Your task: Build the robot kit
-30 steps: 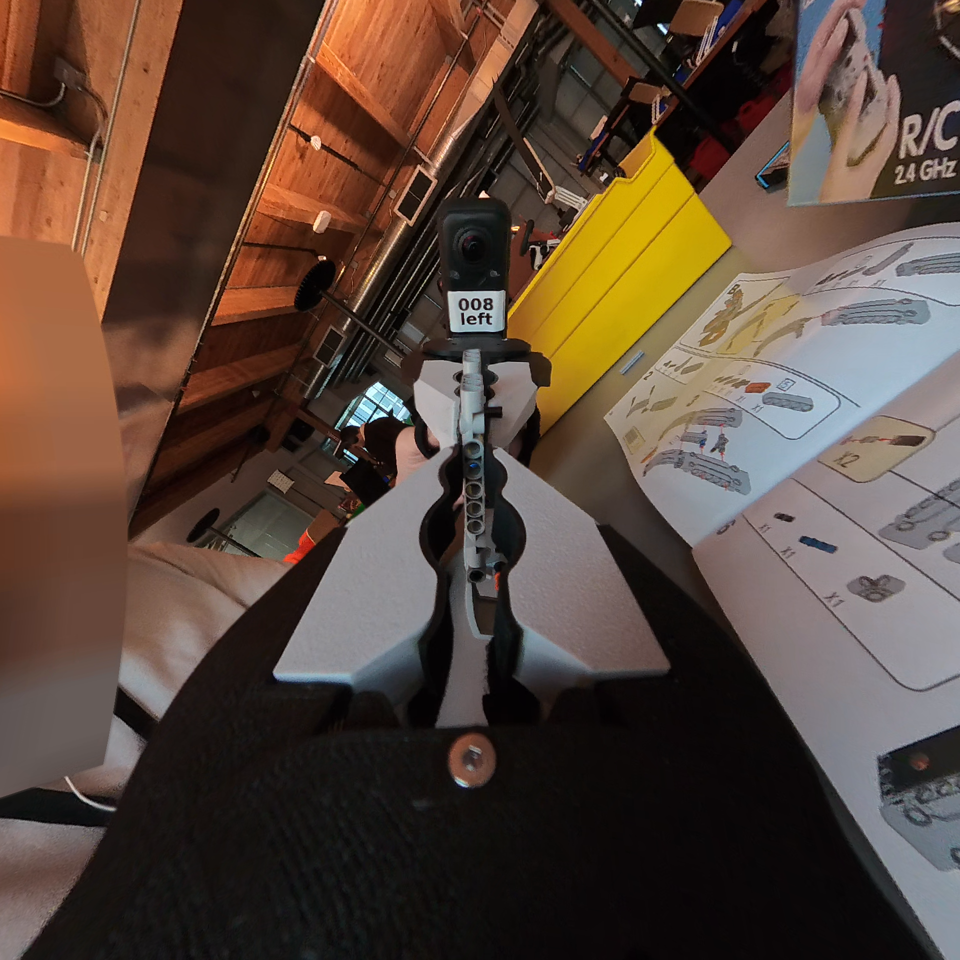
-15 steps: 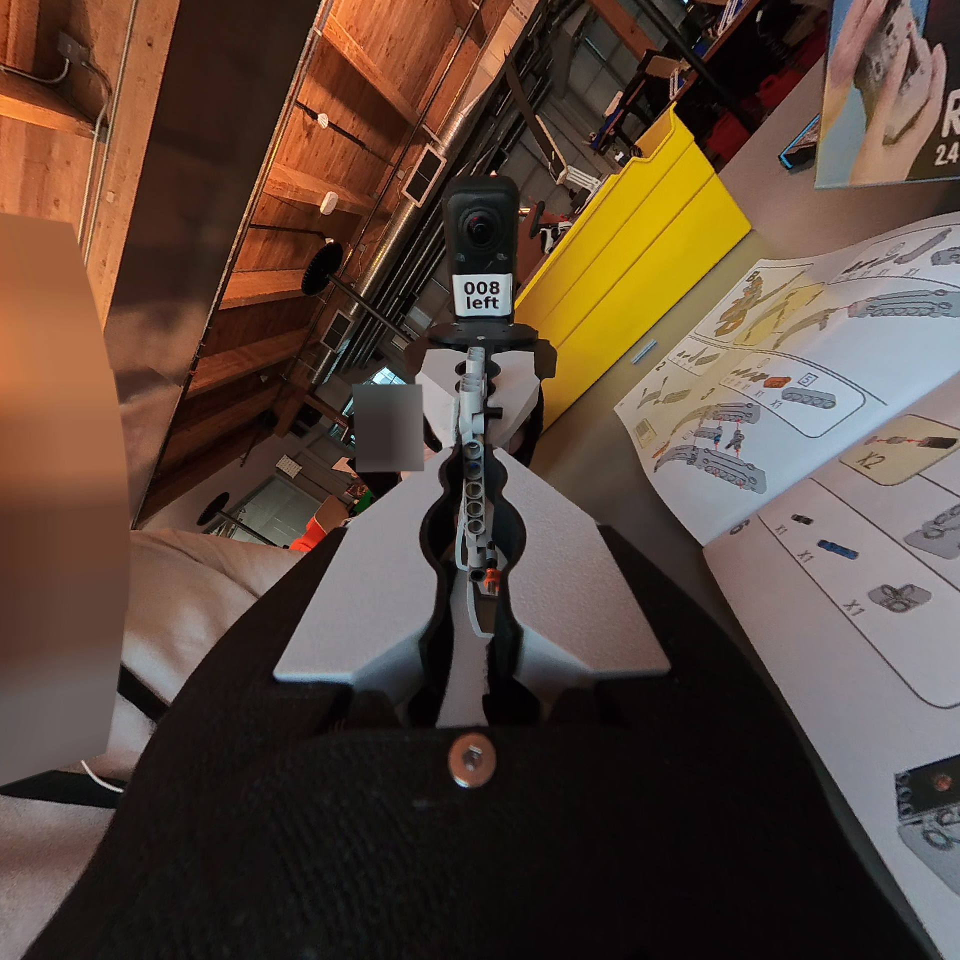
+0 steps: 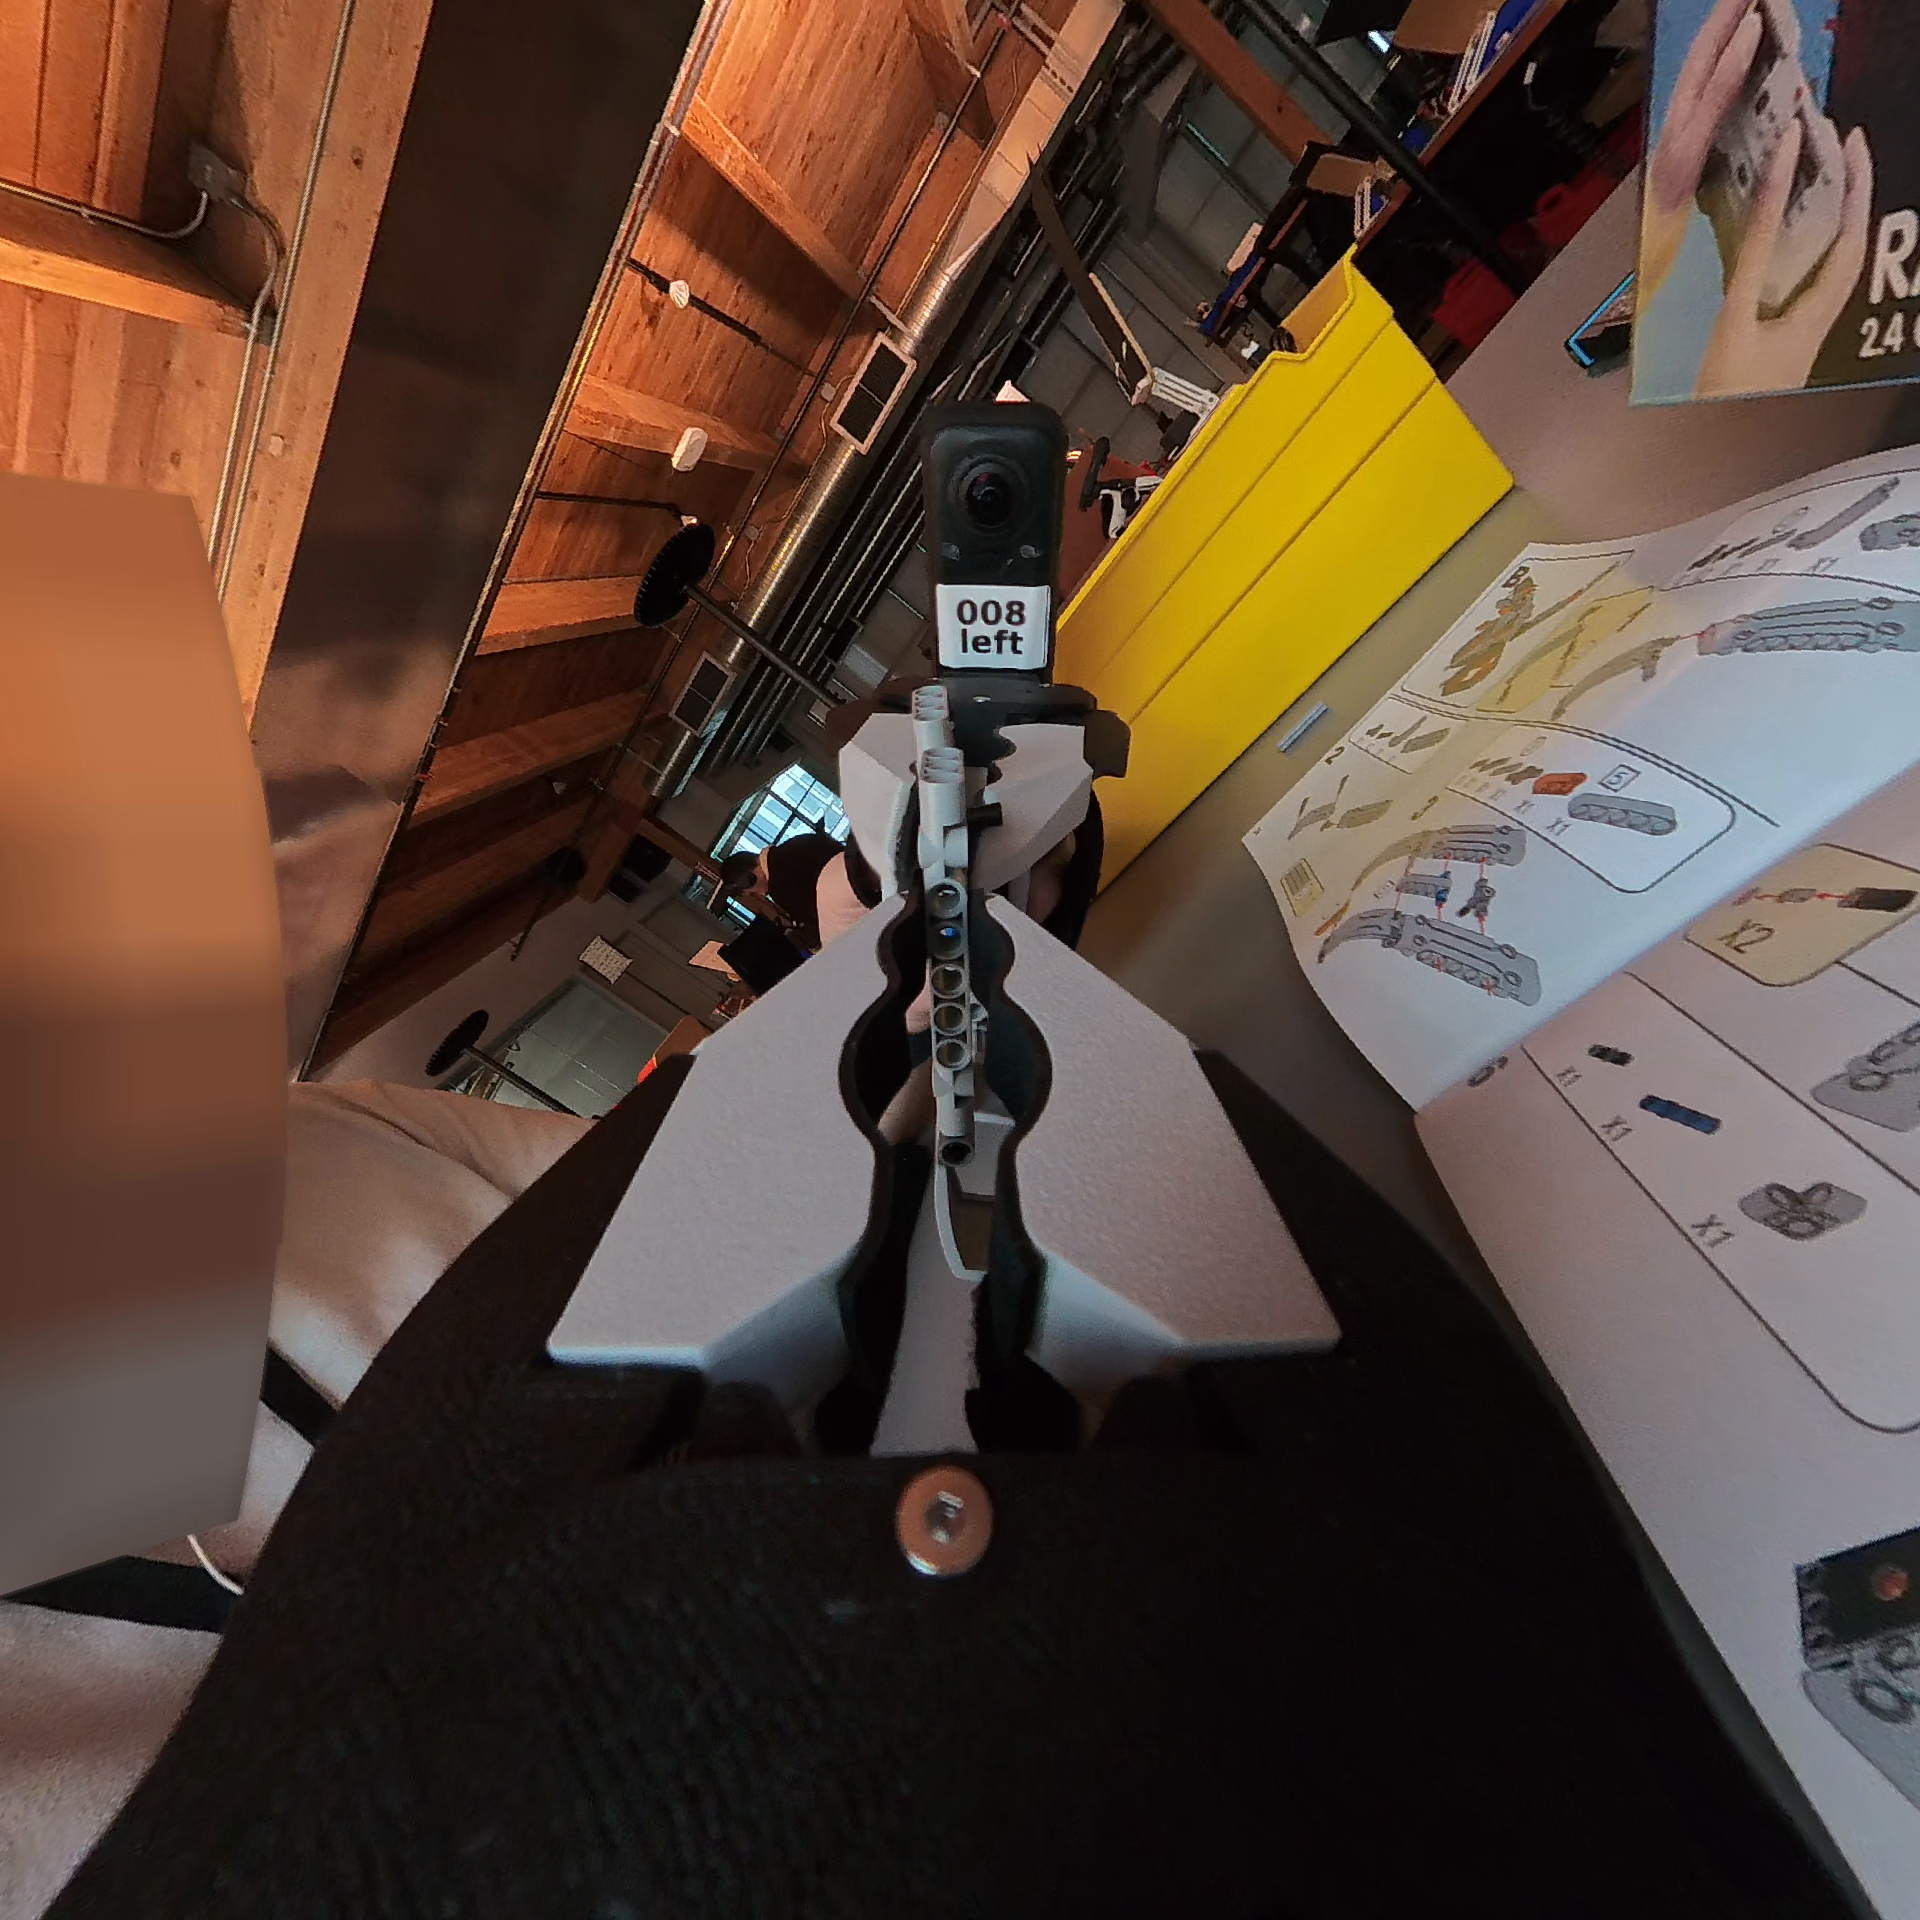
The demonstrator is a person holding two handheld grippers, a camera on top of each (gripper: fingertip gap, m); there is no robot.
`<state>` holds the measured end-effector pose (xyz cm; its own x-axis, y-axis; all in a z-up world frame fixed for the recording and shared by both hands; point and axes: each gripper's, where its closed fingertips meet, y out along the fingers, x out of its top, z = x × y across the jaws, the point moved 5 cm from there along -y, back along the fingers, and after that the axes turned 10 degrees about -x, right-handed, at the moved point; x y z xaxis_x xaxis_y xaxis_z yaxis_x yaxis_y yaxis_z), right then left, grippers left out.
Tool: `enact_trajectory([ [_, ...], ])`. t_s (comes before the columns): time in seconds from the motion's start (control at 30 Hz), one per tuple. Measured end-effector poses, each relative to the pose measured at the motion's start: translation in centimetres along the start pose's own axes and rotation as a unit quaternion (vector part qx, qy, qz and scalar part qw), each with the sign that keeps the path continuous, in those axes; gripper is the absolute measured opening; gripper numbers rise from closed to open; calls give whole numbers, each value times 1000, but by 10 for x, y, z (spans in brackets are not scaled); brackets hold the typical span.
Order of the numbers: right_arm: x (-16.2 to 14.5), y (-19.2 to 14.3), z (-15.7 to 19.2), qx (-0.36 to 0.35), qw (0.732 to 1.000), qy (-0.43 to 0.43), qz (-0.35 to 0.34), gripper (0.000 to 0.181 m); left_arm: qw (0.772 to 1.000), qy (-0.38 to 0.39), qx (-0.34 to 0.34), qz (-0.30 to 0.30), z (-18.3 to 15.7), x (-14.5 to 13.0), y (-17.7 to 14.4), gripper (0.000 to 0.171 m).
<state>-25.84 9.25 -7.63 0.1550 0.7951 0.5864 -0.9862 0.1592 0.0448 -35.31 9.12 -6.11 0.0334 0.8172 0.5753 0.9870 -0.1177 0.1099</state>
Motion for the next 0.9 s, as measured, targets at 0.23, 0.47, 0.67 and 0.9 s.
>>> enact_trajectory([
  [0.23, 2, 2, 3, -4, 1000, -29, -9, 4, 999, -22, -19, -19, 1, 1, -2, 5],
  [0.47, 6, 1, 0, -8, 999, 5, -45, 4, 998, 6, 1, -55, 4, 6, 0, 5],
  [0.67, 7, 2, 0, 0, 998, 13, -55, 4, 998, 19, 7, -53, 2, 7, 0, 5],
  [0.9, 8, 2, 0, -11, 998, -7, -60, 4, 998, 20, 10, -63, 2, 8, -1, 5],
])
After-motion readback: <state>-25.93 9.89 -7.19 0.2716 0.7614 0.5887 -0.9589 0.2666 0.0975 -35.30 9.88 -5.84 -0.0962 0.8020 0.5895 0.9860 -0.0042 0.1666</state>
